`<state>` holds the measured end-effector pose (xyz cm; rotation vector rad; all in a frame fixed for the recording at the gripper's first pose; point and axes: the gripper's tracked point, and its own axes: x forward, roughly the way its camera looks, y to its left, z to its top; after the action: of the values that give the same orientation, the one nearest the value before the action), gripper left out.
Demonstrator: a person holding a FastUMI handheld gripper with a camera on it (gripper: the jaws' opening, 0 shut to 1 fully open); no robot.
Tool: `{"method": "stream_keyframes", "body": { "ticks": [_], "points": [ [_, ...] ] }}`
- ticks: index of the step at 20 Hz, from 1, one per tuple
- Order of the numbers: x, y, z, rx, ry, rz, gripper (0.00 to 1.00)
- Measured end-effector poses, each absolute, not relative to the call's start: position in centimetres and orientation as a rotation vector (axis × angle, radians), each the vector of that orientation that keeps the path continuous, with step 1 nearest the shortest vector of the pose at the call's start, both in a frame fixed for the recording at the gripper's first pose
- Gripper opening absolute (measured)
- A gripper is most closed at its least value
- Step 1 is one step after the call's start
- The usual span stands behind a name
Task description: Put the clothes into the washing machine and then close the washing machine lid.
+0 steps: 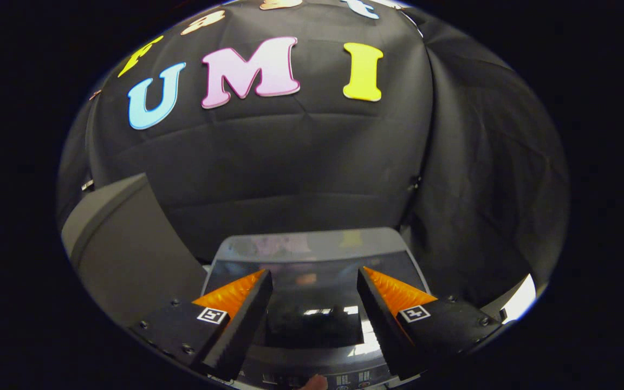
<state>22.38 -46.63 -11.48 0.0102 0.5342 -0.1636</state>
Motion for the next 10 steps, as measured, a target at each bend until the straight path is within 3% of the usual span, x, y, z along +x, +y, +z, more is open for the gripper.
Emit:
{"method": "stream_keyframes", "body": {
  "ticks": [10],
  "points": [
    [17.4, -47.5, -18.3, -0.034, 0.731, -0.188, 0.99]
  ]
}}
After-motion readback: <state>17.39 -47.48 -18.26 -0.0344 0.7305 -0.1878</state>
